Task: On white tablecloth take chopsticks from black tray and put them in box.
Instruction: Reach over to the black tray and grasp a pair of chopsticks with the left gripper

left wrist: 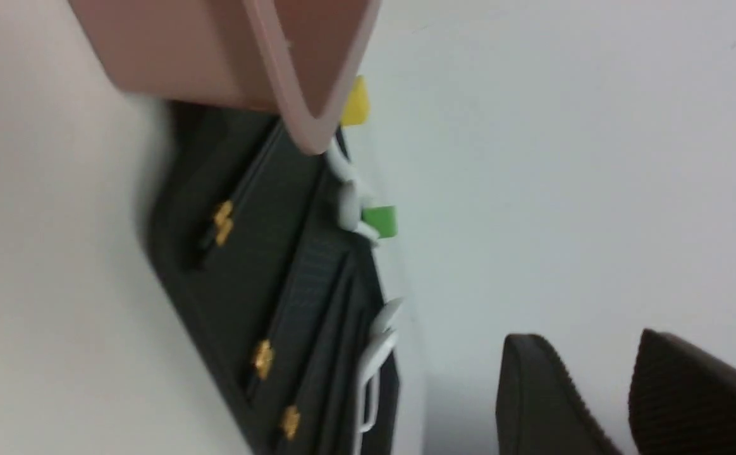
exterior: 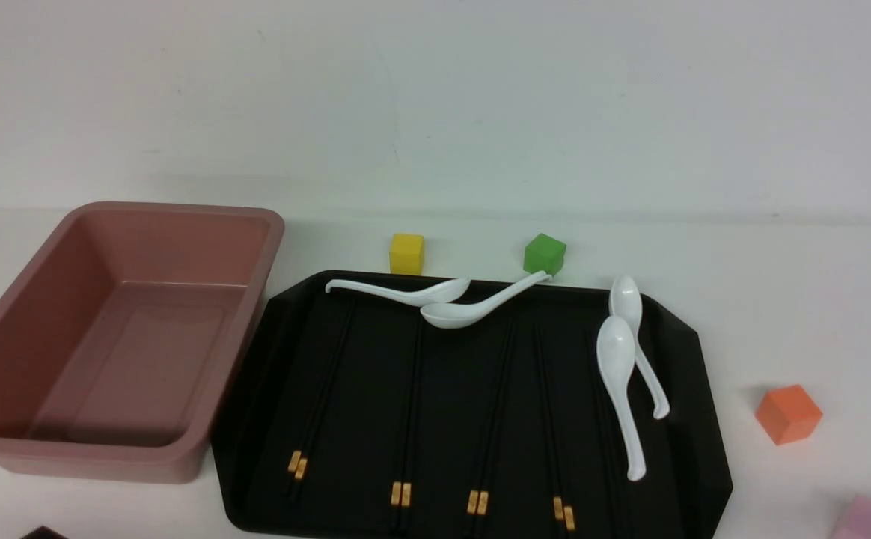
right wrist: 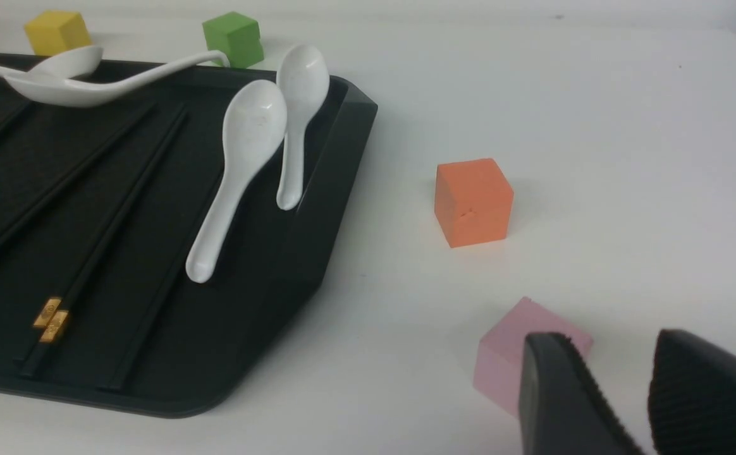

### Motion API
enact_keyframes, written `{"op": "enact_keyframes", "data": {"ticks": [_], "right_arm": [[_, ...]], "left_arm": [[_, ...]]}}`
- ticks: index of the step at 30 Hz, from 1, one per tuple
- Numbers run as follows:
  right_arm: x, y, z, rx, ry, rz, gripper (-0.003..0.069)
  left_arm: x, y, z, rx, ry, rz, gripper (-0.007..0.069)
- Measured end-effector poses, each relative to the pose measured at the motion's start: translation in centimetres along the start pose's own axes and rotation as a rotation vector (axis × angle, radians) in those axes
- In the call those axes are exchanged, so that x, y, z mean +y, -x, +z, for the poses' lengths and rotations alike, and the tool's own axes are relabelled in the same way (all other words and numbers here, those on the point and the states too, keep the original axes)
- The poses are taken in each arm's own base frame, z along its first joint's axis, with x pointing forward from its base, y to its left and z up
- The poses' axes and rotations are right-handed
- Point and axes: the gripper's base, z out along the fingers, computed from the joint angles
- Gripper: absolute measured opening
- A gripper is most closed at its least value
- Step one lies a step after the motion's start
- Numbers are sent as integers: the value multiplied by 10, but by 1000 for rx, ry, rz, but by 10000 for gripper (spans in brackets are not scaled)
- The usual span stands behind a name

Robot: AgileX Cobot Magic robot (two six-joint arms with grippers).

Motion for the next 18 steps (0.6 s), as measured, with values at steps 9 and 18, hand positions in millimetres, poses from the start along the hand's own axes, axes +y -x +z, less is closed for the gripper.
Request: {"op": "enact_keyframes", "data": {"ticks": [9,18], "right_arm": [[0,0,0,0,0,0,242],[0,0,0,0,0,0,242]], "left_arm": [[-17,13,-3,-133,-144,-124,238],[-97,21,0,-113,-161,226,132]]}}
